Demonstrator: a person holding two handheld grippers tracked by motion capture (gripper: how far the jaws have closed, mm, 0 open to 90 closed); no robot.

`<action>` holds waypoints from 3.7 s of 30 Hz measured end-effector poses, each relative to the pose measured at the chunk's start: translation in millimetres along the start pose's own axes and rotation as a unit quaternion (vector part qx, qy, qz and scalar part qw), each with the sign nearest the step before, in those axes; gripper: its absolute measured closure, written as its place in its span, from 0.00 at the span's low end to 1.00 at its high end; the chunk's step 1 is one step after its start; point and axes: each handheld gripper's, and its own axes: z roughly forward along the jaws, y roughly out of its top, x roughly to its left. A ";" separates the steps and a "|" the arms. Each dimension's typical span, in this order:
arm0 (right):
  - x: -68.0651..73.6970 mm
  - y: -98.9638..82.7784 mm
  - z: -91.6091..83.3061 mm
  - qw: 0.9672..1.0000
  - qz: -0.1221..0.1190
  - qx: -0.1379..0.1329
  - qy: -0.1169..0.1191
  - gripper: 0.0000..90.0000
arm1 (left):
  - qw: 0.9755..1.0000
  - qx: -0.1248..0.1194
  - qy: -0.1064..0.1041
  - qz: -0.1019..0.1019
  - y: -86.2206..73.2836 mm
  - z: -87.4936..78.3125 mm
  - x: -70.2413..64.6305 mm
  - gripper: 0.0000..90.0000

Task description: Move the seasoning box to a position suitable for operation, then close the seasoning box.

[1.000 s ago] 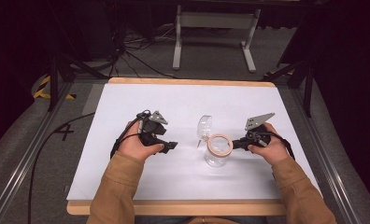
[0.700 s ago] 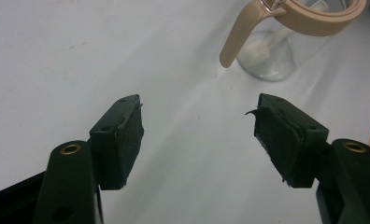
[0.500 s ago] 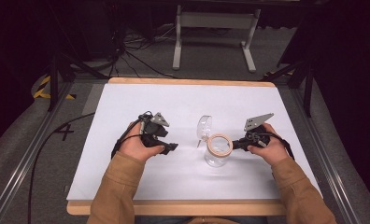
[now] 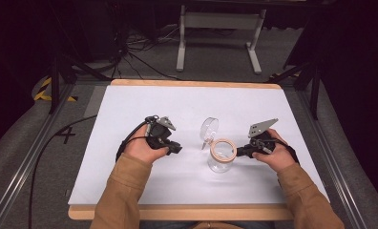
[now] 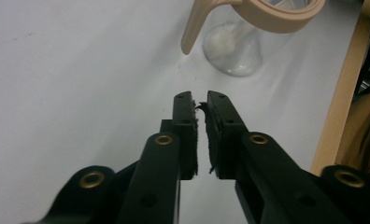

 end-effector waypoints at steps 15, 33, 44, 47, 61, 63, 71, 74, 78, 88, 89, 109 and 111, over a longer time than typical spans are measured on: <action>25.1 1.2 1.1 0.999 -0.024 0.020 0.013 1.00 | 1.000 0.003 -0.005 0.008 11.5 9.1 2.1 1.00; 51.7 9.2 6.9 0.996 -0.058 0.036 0.055 1.00 | 1.000 0.012 -0.014 0.013 17.0 12.8 1.7 0.99; 50.0 8.5 0.0 0.997 -0.049 0.026 0.052 1.00 | 1.000 -0.009 -0.010 0.005 16.6 14.7 4.8 0.99; 48.3 8.7 -8.8 0.998 -0.040 0.016 0.043 1.00 | 1.000 -0.028 -0.010 -0.003 17.4 15.2 6.7 0.99; 54.8 12.5 -41.2 0.998 -0.014 -0.064 0.013 1.00 | 0.994 -0.109 -0.002 -0.017 28.7 25.6 11.6 0.99; 58.2 13.9 -41.7 0.997 -0.013 -0.070 0.010 1.00 | 0.993 -0.115 -0.001 -0.018 29.6 26.3 11.5 0.99; 71.1 17.9 -37.6 0.994 0.001 -0.114 0.004 1.00 | 0.984 -0.179 -0.011 -0.007 38.2 27.0 9.0 0.99; 73.1 17.5 -33.9 0.992 0.008 -0.124 -0.004 1.00 | 0.981 -0.193 -0.019 -0.004 41.1 28.6 8.0 0.99; 75.4 20.0 -30.0 0.989 0.023 -0.146 -0.009 1.00 | 0.980 -0.195 -0.030 0.005 43.6 31.1 6.0 0.97; 75.8 22.4 -27.9 0.987 0.029 -0.158 -0.014 1.00 | 0.981 -0.192 -0.035 0.017 44.8 29.7 1.2 0.97; 76.0 22.5 -28.1 0.987 0.029 -0.159 -0.014 1.00 | 0.981 -0.189 -0.039 0.019 45.1 29.4 0.4 0.97; 80.6 25.1 -30.9 0.988 0.027 -0.153 0.006 1.00 | 0.986 -0.161 -0.038 0.031 45.2 13.7 -12.4 0.97; 81.6 24.4 -30.9 0.989 0.023 -0.147 0.007 1.00 | 0.988 -0.148 -0.036 0.032 43.3 10.4 -10.5 0.96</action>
